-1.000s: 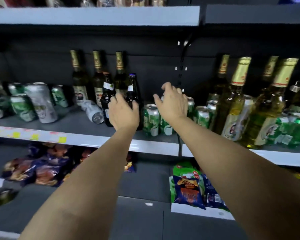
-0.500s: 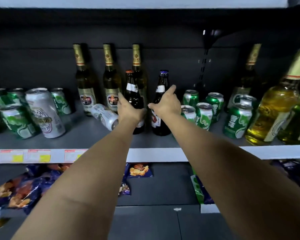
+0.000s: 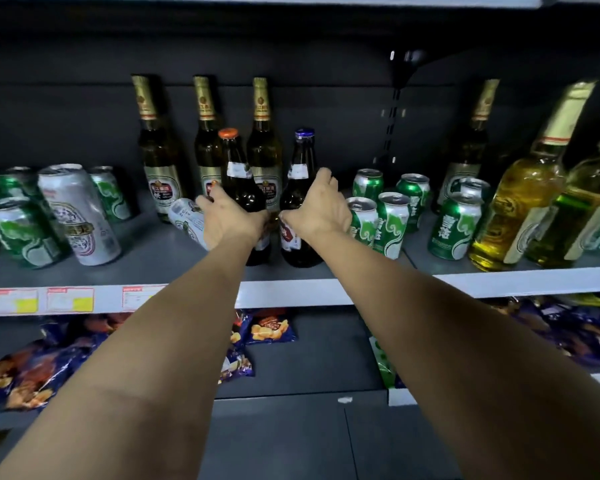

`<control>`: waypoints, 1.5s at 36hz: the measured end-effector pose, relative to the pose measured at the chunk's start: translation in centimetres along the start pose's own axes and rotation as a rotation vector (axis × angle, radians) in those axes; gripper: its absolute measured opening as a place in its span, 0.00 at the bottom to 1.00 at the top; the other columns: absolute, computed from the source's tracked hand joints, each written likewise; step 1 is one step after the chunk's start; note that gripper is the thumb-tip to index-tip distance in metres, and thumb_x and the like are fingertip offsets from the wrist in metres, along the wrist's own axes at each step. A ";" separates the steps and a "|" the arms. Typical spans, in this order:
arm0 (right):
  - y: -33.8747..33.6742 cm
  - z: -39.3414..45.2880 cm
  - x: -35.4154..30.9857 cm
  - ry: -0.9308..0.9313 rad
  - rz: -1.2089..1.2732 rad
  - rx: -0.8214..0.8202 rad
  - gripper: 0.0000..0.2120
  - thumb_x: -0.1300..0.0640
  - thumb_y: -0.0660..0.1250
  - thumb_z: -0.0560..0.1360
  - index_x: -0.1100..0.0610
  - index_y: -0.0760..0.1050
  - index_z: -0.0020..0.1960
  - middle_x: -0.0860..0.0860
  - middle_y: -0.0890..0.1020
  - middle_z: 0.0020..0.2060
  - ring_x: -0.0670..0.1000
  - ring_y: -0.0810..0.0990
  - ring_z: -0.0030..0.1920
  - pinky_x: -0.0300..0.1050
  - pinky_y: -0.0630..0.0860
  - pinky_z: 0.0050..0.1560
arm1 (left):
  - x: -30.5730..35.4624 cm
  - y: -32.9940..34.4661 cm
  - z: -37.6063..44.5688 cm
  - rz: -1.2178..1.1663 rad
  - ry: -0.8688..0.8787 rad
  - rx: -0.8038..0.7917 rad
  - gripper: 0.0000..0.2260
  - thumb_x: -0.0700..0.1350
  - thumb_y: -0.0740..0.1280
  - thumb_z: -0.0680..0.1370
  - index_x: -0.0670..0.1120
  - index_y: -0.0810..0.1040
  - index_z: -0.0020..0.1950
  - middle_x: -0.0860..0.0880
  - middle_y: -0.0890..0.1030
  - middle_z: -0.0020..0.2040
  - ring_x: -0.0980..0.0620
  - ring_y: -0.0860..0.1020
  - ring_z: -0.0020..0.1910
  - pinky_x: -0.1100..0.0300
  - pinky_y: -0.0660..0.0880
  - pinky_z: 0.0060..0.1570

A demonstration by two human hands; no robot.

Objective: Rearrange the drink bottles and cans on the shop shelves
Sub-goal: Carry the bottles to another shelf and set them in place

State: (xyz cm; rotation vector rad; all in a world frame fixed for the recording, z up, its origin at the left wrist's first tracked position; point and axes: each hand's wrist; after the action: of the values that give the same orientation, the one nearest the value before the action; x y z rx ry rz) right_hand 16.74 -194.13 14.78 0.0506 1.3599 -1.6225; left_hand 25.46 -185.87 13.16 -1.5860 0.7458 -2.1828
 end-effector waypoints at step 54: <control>-51.7 -7.3 57.7 0.462 -0.186 0.446 0.30 0.51 0.76 0.67 0.57 0.59 0.54 0.57 0.76 0.55 0.61 0.77 0.55 0.54 0.75 0.52 | 45.9 37.3 -49.0 -0.336 0.443 -0.622 0.32 0.53 0.76 0.66 0.46 0.67 0.64 0.45 0.76 0.59 0.42 0.77 0.57 0.51 0.75 0.48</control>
State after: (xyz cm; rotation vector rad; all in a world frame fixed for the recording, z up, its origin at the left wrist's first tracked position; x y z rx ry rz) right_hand -52.07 -230.44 16.43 0.6123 1.3357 -2.1386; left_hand -36.77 -230.89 14.63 -1.5831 1.5045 -2.7774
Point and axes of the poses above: each hand's wrist, its own z-axis towards the middle knuckle, its own y-axis out of the palm, x = y × z
